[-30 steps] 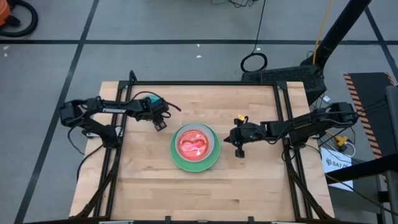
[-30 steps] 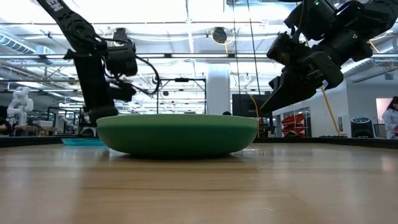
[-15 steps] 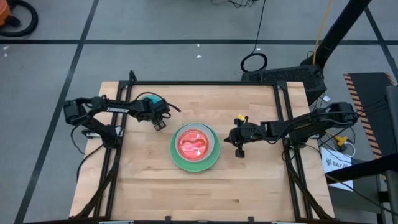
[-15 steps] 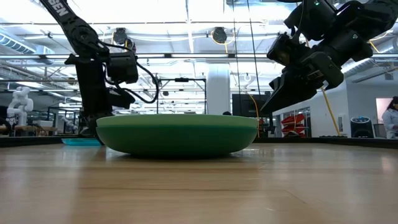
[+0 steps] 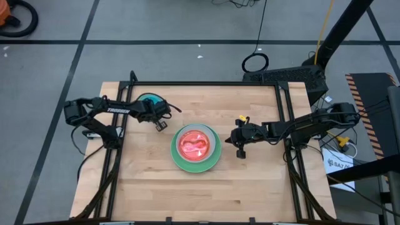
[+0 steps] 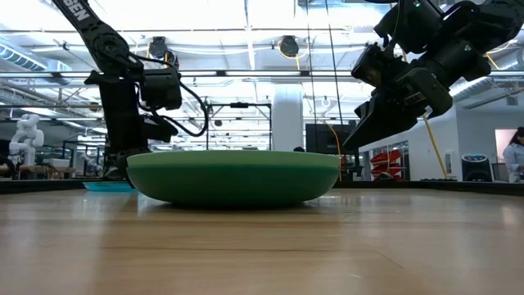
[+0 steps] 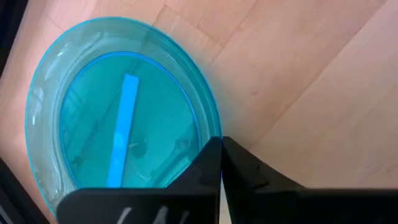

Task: Stack plastic plates
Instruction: Stack the blue transparent plate on the pink transparent plate, then return to Home Position

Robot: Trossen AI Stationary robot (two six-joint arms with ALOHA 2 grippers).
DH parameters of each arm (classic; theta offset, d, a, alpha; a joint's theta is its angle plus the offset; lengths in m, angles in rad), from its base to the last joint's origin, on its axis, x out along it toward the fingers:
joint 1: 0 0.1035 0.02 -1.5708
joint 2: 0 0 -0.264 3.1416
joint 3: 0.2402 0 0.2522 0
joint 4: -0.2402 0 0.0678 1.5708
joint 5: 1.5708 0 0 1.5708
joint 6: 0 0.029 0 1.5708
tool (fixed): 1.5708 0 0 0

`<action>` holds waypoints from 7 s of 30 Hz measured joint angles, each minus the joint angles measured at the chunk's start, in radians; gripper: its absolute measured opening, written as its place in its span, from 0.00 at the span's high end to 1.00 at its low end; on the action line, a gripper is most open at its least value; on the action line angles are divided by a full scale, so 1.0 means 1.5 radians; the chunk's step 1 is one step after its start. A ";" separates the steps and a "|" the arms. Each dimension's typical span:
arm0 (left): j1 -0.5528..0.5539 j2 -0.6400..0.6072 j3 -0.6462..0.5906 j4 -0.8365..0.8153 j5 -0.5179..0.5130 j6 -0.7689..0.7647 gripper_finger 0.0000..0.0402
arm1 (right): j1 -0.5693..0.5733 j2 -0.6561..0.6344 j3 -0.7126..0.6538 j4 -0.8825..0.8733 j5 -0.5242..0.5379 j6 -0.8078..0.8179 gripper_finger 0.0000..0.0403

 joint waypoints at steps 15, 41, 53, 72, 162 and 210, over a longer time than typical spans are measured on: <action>-0.058 0.000 0.039 -0.076 0.000 -0.026 0.99 | 0.000 0.000 0.000 0.000 0.000 0.000 0.98; -0.307 -0.006 0.451 -0.228 0.109 0.088 0.99 | 0.000 0.000 0.000 -0.002 0.003 0.001 0.98; -0.495 0.042 0.433 -0.116 0.119 0.061 0.99 | 0.000 0.000 0.000 0.003 0.003 -0.001 0.98; -0.458 0.167 0.432 -0.161 0.085 -0.019 0.83 | 0.000 0.000 0.000 0.008 0.003 0.012 0.98; -0.314 -0.410 -0.092 0.329 0.161 0.246 0.79 | -0.027 0.090 0.155 -0.053 -0.052 -0.121 1.00; 0.012 -0.475 -0.423 0.670 0.294 -0.003 0.79 | -0.036 -0.860 -0.266 -0.260 0.086 -0.128 0.99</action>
